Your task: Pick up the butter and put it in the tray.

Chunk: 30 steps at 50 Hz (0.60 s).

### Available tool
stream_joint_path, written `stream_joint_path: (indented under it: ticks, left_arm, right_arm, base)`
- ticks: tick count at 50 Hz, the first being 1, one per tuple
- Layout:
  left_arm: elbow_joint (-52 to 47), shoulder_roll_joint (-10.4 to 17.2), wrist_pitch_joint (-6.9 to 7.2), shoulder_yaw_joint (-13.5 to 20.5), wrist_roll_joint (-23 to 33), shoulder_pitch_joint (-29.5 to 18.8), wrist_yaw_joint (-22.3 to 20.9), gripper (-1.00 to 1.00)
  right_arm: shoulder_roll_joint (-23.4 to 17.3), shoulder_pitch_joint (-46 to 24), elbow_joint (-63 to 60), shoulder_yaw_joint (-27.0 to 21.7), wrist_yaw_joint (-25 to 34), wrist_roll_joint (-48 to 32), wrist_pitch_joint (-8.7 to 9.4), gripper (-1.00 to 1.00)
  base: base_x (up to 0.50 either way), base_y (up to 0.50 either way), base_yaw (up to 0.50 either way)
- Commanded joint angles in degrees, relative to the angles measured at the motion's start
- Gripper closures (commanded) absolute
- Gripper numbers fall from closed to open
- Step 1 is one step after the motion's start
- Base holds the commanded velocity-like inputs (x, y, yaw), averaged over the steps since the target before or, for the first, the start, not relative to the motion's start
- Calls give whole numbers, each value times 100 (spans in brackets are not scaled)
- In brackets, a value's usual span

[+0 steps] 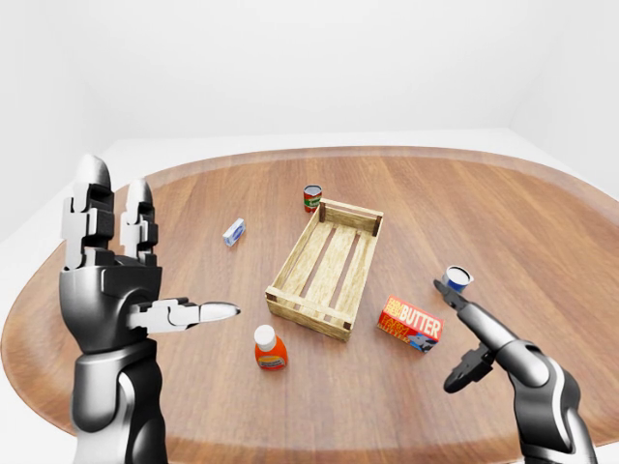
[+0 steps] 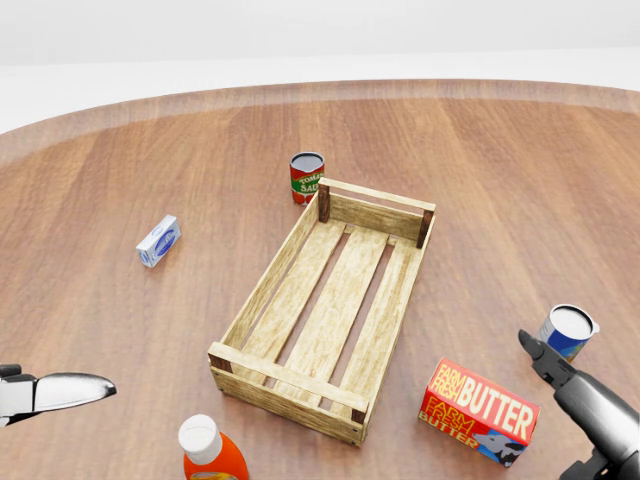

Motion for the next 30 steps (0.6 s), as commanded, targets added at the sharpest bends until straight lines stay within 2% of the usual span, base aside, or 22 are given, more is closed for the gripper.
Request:
stream_joint_path:
  ticks: [1, 15, 28, 30]
  left_arm:
    - [55, -4, 0, -29, 23, 7, -37, -100]
    - [55, 15, 0, 24, -25, -21, -32, -100]
    - [58, 4, 0, -15, 5, -2, -29, -100]
    - [45, 1, 0, -16, 8, 13, -42, -100]
  right_arm:
    - [-366, -343, 1142, 15, 0, 101, 0, -100]
    - [-614, -585, 1347, 200, 0, 20, 0, -100]
    - [-868, -999, 1880, 400, 0, -229, 0, -100]
    - [-943, -1195, 2257, 436, 0, -208, 0, -100]
  base:
    - [0, 0, 0]
    - [0, 0, 0]
    - [0, 0, 0]
    - [0, 0, 0]
